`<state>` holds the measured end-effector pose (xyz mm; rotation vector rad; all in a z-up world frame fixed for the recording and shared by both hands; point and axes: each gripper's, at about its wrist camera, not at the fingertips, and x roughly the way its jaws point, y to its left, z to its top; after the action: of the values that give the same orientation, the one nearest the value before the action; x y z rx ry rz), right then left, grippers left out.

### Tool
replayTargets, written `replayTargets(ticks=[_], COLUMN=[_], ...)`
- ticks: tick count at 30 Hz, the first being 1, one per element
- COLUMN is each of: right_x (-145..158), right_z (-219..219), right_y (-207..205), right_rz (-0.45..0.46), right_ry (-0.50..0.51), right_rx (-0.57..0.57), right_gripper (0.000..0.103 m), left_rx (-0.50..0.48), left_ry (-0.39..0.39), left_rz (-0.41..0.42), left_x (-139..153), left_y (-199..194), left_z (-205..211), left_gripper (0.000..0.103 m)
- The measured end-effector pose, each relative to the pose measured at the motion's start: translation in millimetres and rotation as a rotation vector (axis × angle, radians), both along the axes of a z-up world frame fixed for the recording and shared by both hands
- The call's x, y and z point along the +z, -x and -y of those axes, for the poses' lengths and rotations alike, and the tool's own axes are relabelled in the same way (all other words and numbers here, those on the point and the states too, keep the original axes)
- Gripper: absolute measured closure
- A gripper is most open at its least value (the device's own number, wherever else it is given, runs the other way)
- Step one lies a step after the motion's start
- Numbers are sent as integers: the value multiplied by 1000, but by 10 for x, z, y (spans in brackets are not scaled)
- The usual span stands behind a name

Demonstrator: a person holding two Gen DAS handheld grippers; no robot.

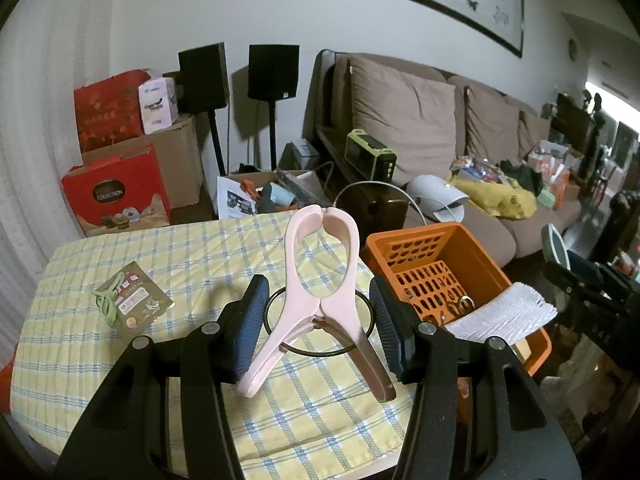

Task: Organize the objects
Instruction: 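Carry pink clip with left gripper while right gripper carries light blue clip to basket, then lower pink clip with left gripper while right gripper lowers light blue clip into basket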

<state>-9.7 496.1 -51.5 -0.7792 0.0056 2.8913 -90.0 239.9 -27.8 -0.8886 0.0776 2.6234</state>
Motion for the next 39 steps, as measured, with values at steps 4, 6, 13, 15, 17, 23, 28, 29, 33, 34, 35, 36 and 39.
replayTargets(ticks=[4,6,13,15,17,23,28,29,33,34,35,36,39], right_x=[2,3,5,11,17,12,15,17,22,22,23,25,26], right_z=[-48,-94,-253,-289,-323,-417,-494,-512,-564,-583,-600,-618,-671], right_y=[1,-9,-34,-48,-62,-81,-93,-98,-131,-136,-141,-140,-150], right_rz=[5,5,11,10,8,10,13,13,10,10,10,10,10], right_ry=[3,8,25,28,29,32,35,37,41,42,43,45,51], right_rx=[-10,-18,-51,-59,-66,-85,-100,-103,-117,-120,-123,-126,-135], right_gripper=[58,58,58,58,58,58,58,58,58,58,58,58,58], left_rx=[-3,-9,-42,-48,-55,-74,-94,-98,-115,-118,-120,-123,-132], left_ry=[7,21,24,28,31,35,37,38,39,38,36,33,33], left_rz=[-13,-29,-30,-29,-27,-28,-35,-35,-40,-42,-44,-46,-52], left_x=[9,16,10,0,-9,-13,8,12,28,33,40,50,71], left_y=[-30,-65,-107,-113,-125,-168,-210,-211,-232,-235,-237,-241,-251], left_z=[-59,-114,-296,-350,-395,-522,-647,-675,-773,-793,-815,-839,-896], left_gripper=[54,54,54,54,54,54,54,54,54,54,54,54,54])
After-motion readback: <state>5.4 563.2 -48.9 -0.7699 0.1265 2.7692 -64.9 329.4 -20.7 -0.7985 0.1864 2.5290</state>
